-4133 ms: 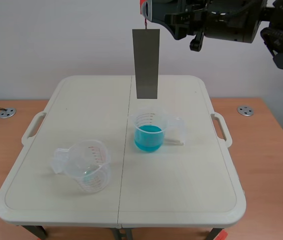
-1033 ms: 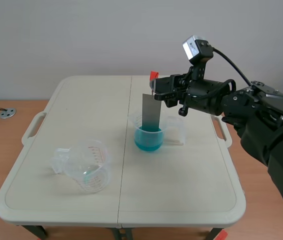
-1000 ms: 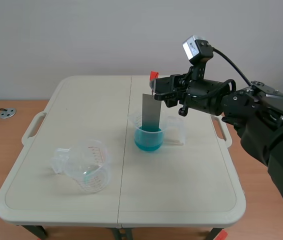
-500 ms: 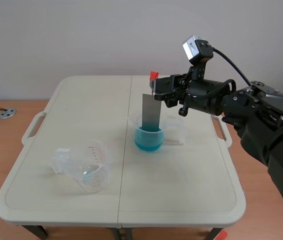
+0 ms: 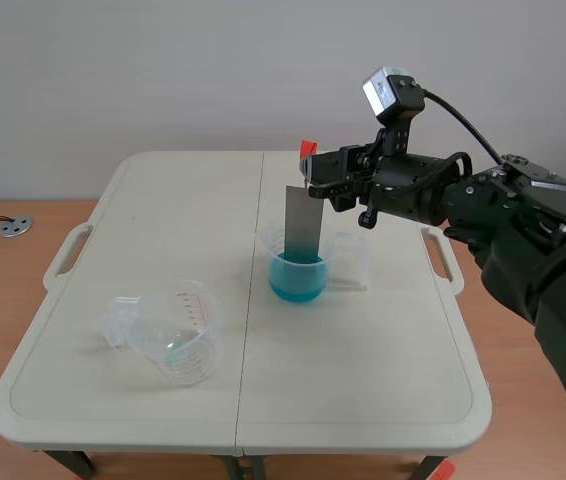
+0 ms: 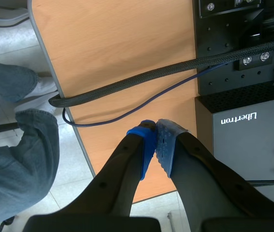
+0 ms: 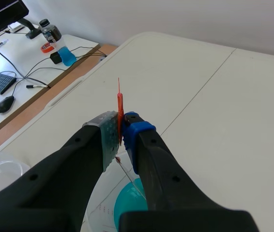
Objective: Hold the metal plate by the orange handle, dip it into the blue solution, take it out and point at it, then put the plate back in the beaker on the left.
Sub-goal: 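Hold the plate still in the solution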
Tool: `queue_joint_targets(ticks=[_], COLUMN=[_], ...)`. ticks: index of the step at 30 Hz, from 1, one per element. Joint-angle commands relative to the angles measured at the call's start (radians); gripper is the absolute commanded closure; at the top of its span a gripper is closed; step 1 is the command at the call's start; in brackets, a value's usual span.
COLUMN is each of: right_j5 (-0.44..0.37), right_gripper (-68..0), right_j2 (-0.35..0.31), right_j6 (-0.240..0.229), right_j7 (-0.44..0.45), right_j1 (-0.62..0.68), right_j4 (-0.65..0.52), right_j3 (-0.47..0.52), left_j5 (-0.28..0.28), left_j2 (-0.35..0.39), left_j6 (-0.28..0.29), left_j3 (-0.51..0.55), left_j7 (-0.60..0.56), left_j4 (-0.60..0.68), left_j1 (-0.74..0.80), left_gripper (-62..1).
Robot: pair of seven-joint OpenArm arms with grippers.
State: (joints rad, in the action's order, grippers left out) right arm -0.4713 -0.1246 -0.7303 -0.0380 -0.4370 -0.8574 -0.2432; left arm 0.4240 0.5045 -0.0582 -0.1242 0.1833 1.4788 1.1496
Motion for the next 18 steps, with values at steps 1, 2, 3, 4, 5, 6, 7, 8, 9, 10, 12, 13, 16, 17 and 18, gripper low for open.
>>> queue_joint_targets(ticks=[1, 2, 3, 4, 5, 6, 7, 8, 9, 10, 12, 13, 16, 17, 18], right_j5=[-0.005, -0.008, -0.008, -0.011, -0.011, -0.011, -0.011, -0.016, -0.023, -0.035, -0.055, -0.065, -0.09, -0.095, -0.099], right_gripper=[-1.3, -1.3, -1.3, -1.3, -1.3, -1.3, -1.3, -1.3, -1.3, -1.3, -1.3, -1.3, -1.3, -1.3, -1.3], right_j2=[-0.003, -0.003, -0.003, -0.003, -0.003, -0.003, -0.005, -0.006, -0.008, -0.01, -0.017, -0.022, -0.034, -0.039, -0.04], right_j6=[-0.015, -0.015, -0.015, -0.015, -0.015, -0.015, -0.015, -0.015, -0.015, -0.015, -0.015, -0.015, -0.015, -0.015, -0.015], right_j7=[0.0, 0.0, 0.0, 0.0, 0.0, -0.002, -0.003, -0.003, -0.003, -0.005, -0.004, -0.005, -0.023, -0.032, -0.045], right_j1=[-0.02, -0.02, -0.02, -0.02, -0.02, -0.019, -0.018, -0.017, -0.014, -0.011, -0.009, -0.006, 0.008, 0.014, 0.022], right_j4=[-0.003, -0.004, -0.004, -0.005, -0.006, -0.006, -0.006, -0.007, -0.008, -0.011, -0.02, -0.029, -0.077, -0.1, -0.123], right_j3=[0.001, 0.001, 0.001, 0.001, 0.001, 0.001, 0.001, 0.001, 0.002, 0.002, 0.002, 0.002, 0.002, 0.002, 0.002], left_j5=[-0.001, -0.001, -0.001, -0.001, -0.001, -0.001, -0.001, -0.001, -0.001, -0.001, -0.001, -0.001, -0.001, -0.001, -0.001], left_j2=[0.0, 0.0, 0.0, 0.0, 0.0, 0.0, 0.0, 0.0, 0.0, 0.0, 0.0, 0.0, 0.0, 0.0, 0.0], left_j6=[0.002, 0.002, 0.002, 0.002, 0.002, 0.002, 0.002, 0.002, 0.002, 0.002, 0.002, 0.002, 0.002, 0.002, 0.002], left_j3=[0.001, 0.001, 0.001, 0.001, 0.001, 0.001, 0.001, 0.001, 0.001, 0.001, 0.001, 0.001, 0.001, 0.001, 0.001], left_j7=[-0.003, -0.003, -0.003, -0.003, -0.003, -0.003, -0.003, -0.003, -0.003, -0.003, -0.003, -0.003, -0.003, -0.003, -0.003], left_j4=[0.007, 0.007, 0.007, 0.007, 0.007, 0.007, 0.007, 0.007, 0.007, 0.007, 0.007, 0.007, 0.007, 0.007, 0.007], left_j1=[0.011, 0.011, 0.011, 0.011, 0.011, 0.011, 0.011, 0.011, 0.011, 0.011, 0.011, 0.011, 0.011, 0.011, 0.011], left_gripper=[-1.9, -1.9, -1.9, -1.9, -1.9, -1.9, -1.9, -1.9, -1.9, -1.9, -1.9, -1.9, -1.9, -1.9, -1.9])
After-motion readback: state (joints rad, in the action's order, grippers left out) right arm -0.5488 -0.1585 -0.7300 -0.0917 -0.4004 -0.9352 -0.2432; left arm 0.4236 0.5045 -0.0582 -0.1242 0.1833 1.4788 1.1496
